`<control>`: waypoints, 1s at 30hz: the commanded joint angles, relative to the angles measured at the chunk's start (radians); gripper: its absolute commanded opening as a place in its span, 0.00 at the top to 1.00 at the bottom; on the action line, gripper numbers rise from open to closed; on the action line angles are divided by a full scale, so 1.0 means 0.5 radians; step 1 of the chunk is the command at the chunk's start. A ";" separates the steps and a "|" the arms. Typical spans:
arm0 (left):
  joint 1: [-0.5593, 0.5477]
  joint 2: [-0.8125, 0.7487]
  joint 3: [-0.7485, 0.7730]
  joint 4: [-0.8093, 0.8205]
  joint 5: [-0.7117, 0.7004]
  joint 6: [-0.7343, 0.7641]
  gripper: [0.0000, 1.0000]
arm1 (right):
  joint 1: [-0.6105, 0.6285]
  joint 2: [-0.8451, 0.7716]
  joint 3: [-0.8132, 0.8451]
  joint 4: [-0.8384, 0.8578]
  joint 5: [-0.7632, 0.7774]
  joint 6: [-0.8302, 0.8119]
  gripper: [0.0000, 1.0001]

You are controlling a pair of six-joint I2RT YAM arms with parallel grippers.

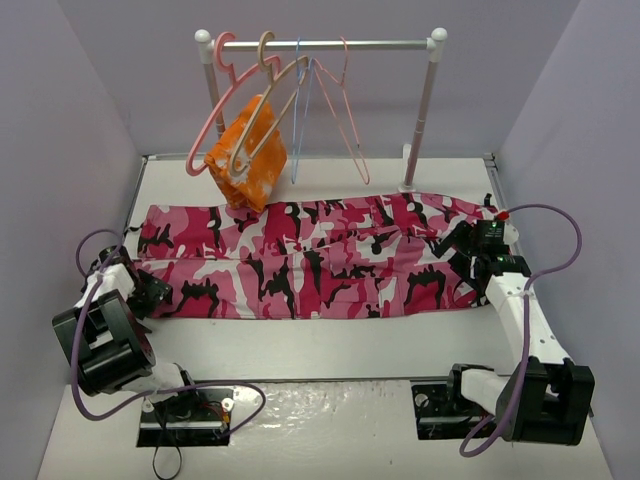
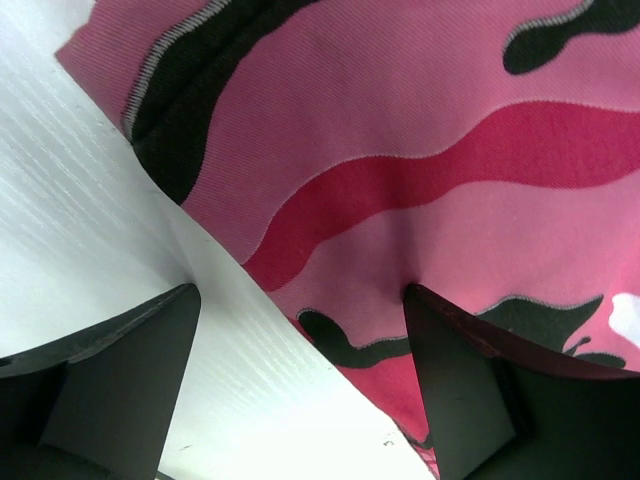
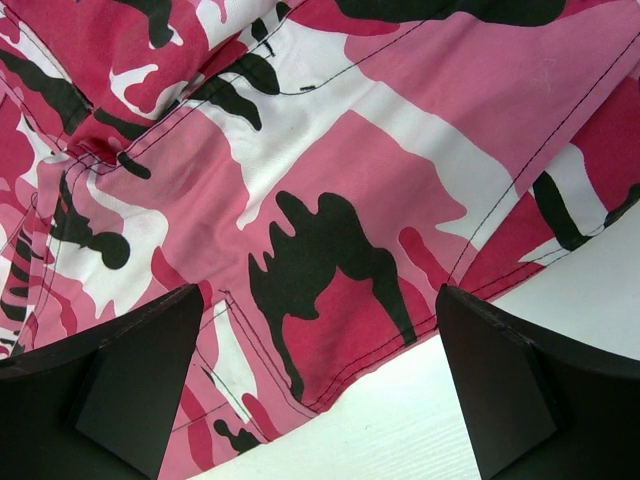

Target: Place the trousers on the hanger

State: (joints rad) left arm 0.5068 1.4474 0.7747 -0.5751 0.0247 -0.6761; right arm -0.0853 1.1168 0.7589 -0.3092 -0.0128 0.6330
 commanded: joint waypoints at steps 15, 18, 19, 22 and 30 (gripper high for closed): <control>0.011 0.240 0.076 0.226 0.033 -0.014 1.00 | -0.205 0.004 -0.098 0.014 0.133 0.044 0.00; 0.011 0.189 0.088 0.193 0.087 -0.004 1.00 | -0.311 0.020 -0.129 0.014 0.167 0.075 0.00; 0.010 0.161 0.094 0.183 0.103 0.000 1.00 | -0.352 0.025 -0.137 0.015 0.185 0.088 0.00; 0.010 0.072 0.113 0.145 0.160 0.007 1.00 | -0.459 0.065 -0.153 0.017 0.218 0.167 0.00; 0.011 -0.088 0.153 0.050 0.193 0.005 1.00 | -0.611 0.243 -0.154 0.110 0.308 0.345 0.02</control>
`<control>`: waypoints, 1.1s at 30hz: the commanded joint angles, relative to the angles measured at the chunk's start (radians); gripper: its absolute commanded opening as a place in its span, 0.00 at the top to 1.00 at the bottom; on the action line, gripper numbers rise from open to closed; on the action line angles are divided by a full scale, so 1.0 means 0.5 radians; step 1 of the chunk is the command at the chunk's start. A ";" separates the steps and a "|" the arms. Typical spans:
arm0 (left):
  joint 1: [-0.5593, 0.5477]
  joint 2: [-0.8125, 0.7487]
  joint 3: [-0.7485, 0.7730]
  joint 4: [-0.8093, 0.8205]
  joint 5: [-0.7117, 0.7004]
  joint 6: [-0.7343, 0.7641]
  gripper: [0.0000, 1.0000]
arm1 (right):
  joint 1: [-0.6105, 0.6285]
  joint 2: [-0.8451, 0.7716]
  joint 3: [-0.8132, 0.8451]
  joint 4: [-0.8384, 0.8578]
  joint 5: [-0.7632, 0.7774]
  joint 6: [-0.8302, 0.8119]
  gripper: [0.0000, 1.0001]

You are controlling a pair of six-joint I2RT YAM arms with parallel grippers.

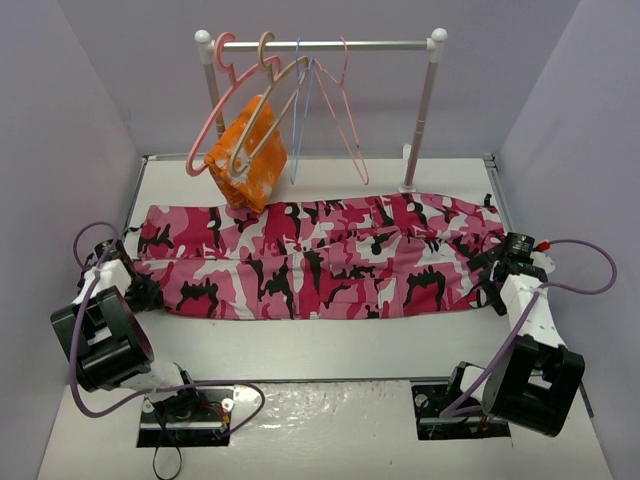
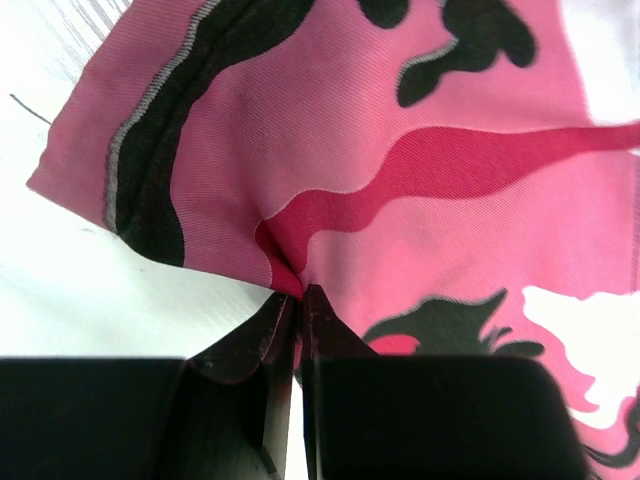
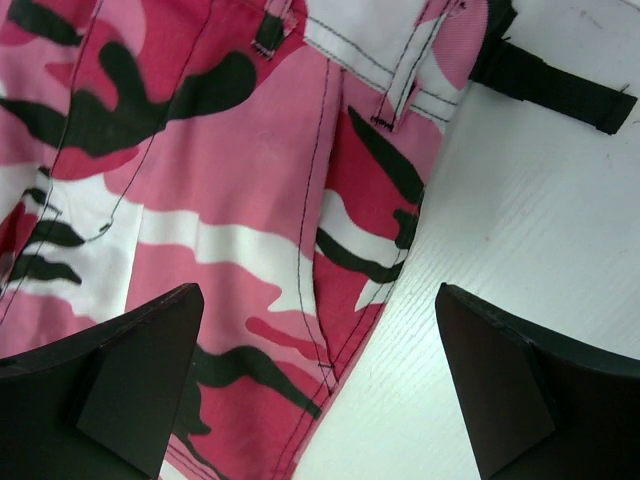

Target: Place the trousers on the hanger

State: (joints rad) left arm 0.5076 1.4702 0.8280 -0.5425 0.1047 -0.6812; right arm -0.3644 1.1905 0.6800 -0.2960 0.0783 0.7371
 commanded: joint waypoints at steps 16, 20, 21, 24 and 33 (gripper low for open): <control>0.011 -0.215 0.080 -0.032 0.035 -0.036 1.00 | -0.151 0.554 -0.100 0.467 0.225 0.161 0.25; 0.014 -0.278 0.129 -0.064 -0.019 -0.033 1.00 | -0.155 0.563 -0.078 0.481 0.172 0.146 0.81; 0.015 -0.301 0.151 -0.072 -0.028 -0.038 1.00 | -0.155 0.530 -0.065 0.466 0.155 0.146 0.94; 0.023 -0.363 0.239 -0.122 -0.082 -0.062 1.00 | -0.155 0.355 0.011 0.367 0.169 0.185 1.00; 0.059 -0.506 0.721 -0.268 -0.144 -0.201 1.00 | -0.172 0.061 0.626 -0.112 0.337 0.178 1.00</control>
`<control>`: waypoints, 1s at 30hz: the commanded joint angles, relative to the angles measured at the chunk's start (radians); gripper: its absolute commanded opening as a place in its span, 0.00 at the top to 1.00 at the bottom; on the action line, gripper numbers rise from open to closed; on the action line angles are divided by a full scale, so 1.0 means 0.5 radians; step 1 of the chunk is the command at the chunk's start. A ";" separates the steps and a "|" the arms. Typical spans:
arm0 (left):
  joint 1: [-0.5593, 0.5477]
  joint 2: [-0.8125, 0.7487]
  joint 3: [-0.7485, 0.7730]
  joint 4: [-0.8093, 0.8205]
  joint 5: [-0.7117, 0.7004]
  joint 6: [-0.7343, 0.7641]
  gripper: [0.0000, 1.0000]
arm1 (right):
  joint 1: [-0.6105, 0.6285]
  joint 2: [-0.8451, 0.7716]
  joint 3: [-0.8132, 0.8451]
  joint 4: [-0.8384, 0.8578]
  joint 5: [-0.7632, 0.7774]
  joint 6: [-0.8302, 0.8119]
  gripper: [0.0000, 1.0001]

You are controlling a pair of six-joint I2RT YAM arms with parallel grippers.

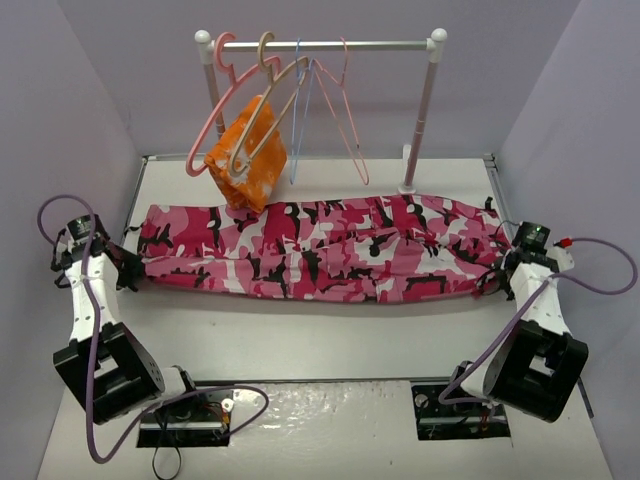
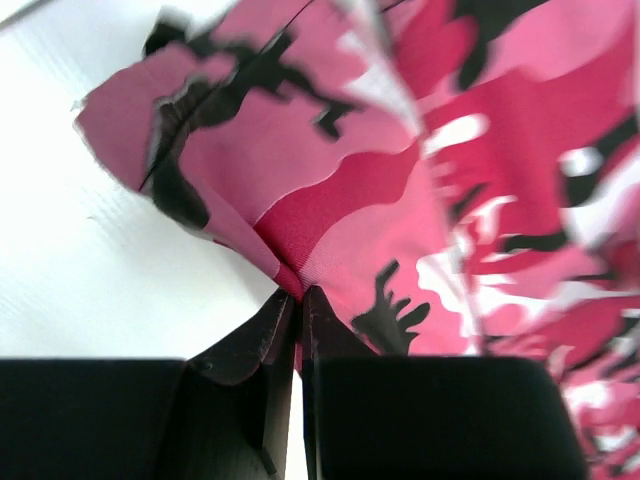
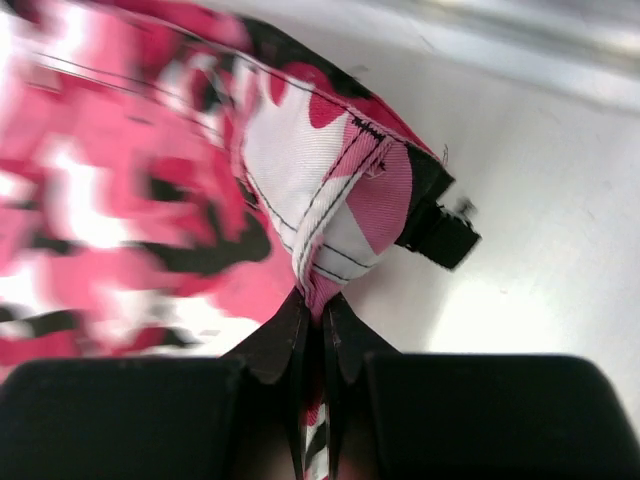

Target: Place the trousers on the hanger

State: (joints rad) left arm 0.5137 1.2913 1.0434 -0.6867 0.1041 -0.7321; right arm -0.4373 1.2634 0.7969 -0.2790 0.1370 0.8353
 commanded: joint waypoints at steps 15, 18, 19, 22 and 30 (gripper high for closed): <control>0.015 -0.614 0.634 -0.380 -0.545 -0.010 1.00 | 0.554 -0.543 0.822 -0.525 1.278 -0.359 1.00; -0.022 -0.653 0.608 -0.410 -0.646 0.035 1.00 | 0.612 -0.593 0.772 -0.527 1.373 -0.408 1.00; -0.028 -0.654 0.597 -0.402 -0.660 0.052 1.00 | 0.620 -0.594 0.770 -0.527 1.372 -0.419 1.00; -0.033 -0.624 0.556 -0.327 -0.636 0.098 1.00 | 0.620 -0.528 0.793 -0.525 1.323 -0.435 1.00; -0.033 -0.354 0.537 -0.186 -0.521 0.186 1.00 | 0.450 -0.249 0.839 -0.459 0.866 -0.536 1.00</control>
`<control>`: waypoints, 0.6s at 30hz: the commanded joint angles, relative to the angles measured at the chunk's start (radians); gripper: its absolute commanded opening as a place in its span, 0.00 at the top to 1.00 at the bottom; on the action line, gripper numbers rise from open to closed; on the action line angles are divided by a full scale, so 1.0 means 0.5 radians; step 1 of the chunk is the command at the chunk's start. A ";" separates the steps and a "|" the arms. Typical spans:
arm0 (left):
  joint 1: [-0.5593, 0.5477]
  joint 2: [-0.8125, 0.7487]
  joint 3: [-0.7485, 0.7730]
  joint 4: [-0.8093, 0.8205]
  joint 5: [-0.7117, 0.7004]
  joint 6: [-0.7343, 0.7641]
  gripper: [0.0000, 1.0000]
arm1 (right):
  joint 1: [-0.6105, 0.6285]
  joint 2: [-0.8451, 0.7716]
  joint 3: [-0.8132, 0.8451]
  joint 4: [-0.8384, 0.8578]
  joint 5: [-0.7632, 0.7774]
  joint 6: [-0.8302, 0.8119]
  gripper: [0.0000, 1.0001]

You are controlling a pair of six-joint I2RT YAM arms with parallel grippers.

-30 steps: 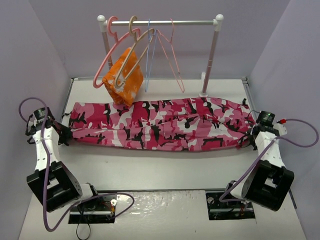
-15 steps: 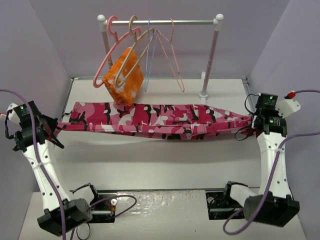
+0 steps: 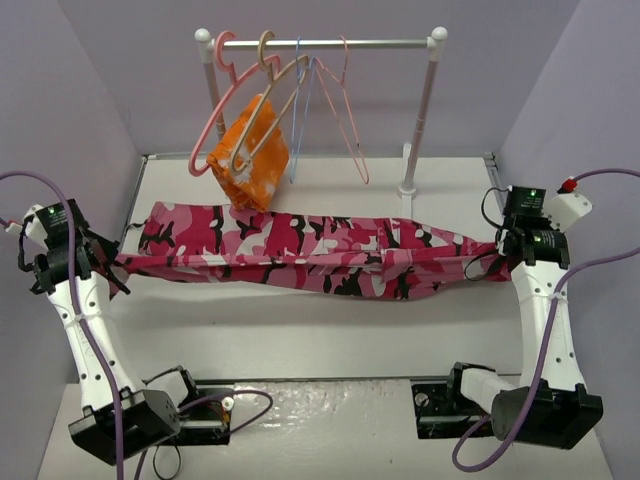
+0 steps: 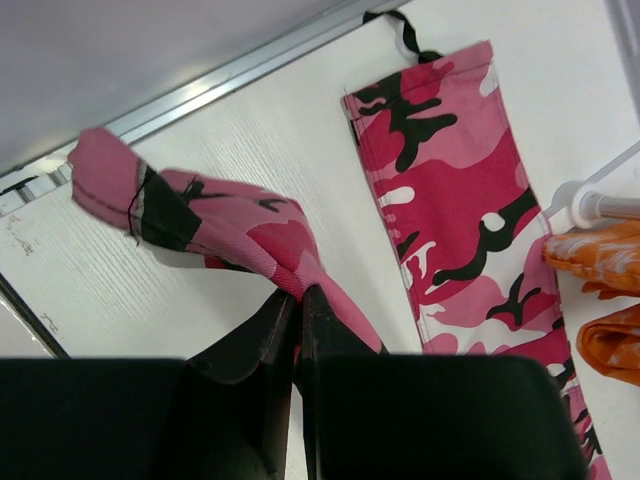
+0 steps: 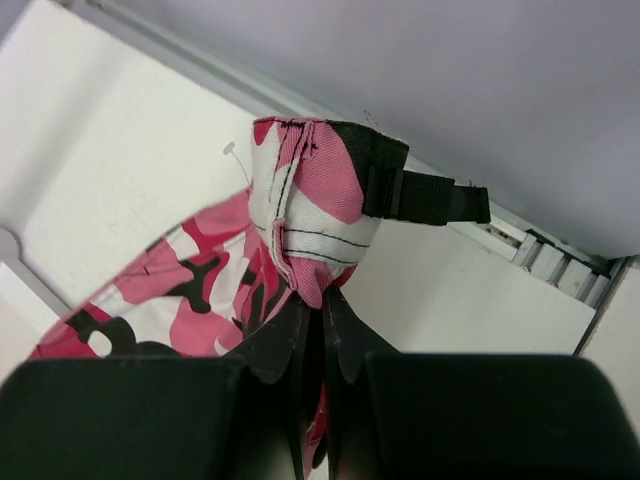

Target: Place the trousers on the hanger

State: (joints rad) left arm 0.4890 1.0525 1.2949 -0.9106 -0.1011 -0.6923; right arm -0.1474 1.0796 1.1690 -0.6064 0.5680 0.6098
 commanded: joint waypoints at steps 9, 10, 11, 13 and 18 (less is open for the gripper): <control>-0.001 0.486 0.133 0.360 0.028 0.143 1.00 | -0.297 0.416 0.175 0.290 -0.309 -0.140 1.00; -0.002 0.523 0.138 0.367 0.032 0.149 1.00 | -0.298 0.444 0.185 0.297 -0.313 -0.147 1.00; -0.002 0.538 0.143 0.370 0.042 0.151 1.00 | -0.300 0.482 0.198 0.310 -0.311 -0.154 1.00; -0.011 0.600 0.155 0.399 0.062 0.151 1.00 | -0.301 0.543 0.215 0.337 -0.316 -0.173 1.00; -0.086 0.798 0.282 0.423 0.089 0.168 1.00 | -0.309 0.697 0.291 0.377 -0.326 -0.186 1.00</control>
State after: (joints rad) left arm 0.4542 1.4160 1.3149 -0.8259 0.0276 -0.6502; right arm -0.2680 1.3923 1.2302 -0.5377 0.3009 0.5495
